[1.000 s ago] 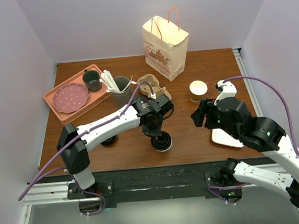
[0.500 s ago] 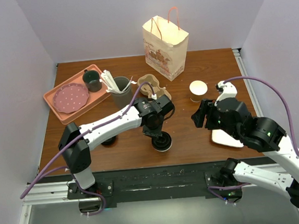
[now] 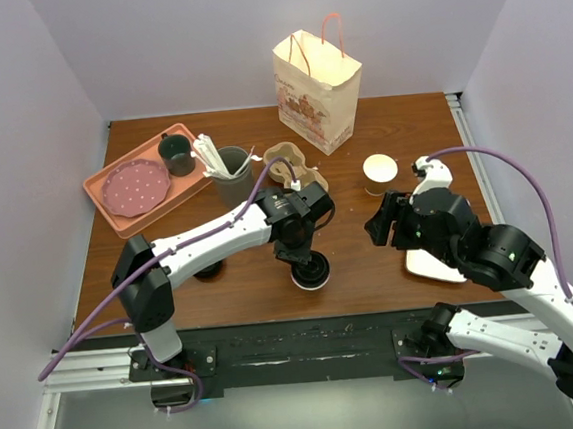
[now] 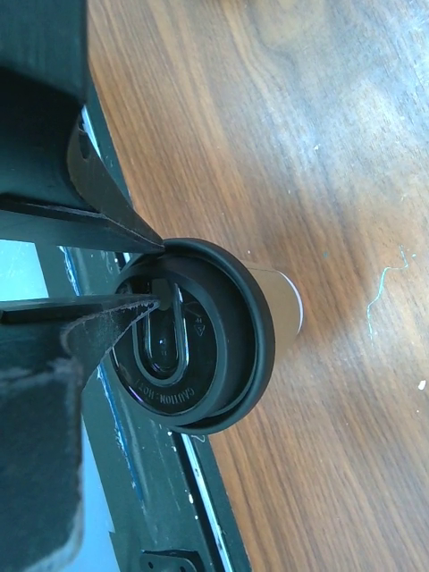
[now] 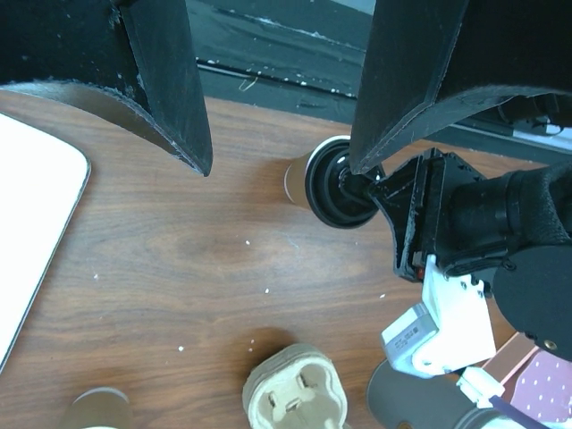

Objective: Pack the takeout coffee

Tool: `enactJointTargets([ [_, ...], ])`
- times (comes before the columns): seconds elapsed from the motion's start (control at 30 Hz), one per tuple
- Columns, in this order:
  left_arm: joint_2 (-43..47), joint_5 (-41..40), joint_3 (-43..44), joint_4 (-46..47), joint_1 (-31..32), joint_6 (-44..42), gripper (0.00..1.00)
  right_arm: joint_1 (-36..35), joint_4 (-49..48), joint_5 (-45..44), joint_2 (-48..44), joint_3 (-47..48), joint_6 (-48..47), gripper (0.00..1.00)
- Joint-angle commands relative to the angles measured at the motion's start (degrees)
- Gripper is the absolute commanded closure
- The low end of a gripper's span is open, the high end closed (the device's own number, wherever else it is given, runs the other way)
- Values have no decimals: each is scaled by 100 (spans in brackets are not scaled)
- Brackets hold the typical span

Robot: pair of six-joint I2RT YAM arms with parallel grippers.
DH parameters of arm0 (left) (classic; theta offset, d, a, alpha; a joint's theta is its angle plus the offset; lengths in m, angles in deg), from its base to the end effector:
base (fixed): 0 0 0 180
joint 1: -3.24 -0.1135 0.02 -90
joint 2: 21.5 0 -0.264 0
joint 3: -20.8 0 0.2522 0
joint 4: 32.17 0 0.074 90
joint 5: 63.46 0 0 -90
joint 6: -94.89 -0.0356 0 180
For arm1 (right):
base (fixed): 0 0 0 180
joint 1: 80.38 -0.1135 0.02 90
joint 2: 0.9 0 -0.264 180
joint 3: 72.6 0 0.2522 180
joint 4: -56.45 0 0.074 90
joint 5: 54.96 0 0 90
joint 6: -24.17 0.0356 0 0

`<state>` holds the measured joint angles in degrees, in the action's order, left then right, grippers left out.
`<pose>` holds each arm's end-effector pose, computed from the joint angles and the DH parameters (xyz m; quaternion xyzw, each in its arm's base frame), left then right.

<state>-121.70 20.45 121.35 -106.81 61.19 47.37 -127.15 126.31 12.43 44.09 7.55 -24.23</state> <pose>0.1882 -0.2934 0.2696 0.1259 0.9812 -0.0712 0.1278 0.0972 0.0834 0.3845 0.0517 0.8718 0.1927 0.4474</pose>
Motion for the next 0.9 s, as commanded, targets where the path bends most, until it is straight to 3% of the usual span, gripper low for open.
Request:
enactJointTargets([
  [0.0, 422, 29, 110, -20, 32, 120, 70, 9, -160, 248, 27, -100, 260, 33],
  [0.2, 906, 73, 120, 50, 14, 287, 64, 9, -870, 1249, 202, -732, 698, 32],
  [0.37, 1231, 326, -450, 471, -170, 322, 62, 9, -1662, 1979, 624, -1207, 1095, 32],
  [0.5, 1372, 512, -776, 858, -425, 200, 59, 9, -1768, 2076, 1160, -1199, 1000, 30],
  [0.7, 1530, 582, -1040, 1395, -627, 32, 47, 9, -1848, 2244, 1872, -1128, 648, 30],
  [0.87, 1486, 730, -1251, 1491, -662, -3, 46, 9, -1751, 2383, 2180, -1154, 472, 37],
])
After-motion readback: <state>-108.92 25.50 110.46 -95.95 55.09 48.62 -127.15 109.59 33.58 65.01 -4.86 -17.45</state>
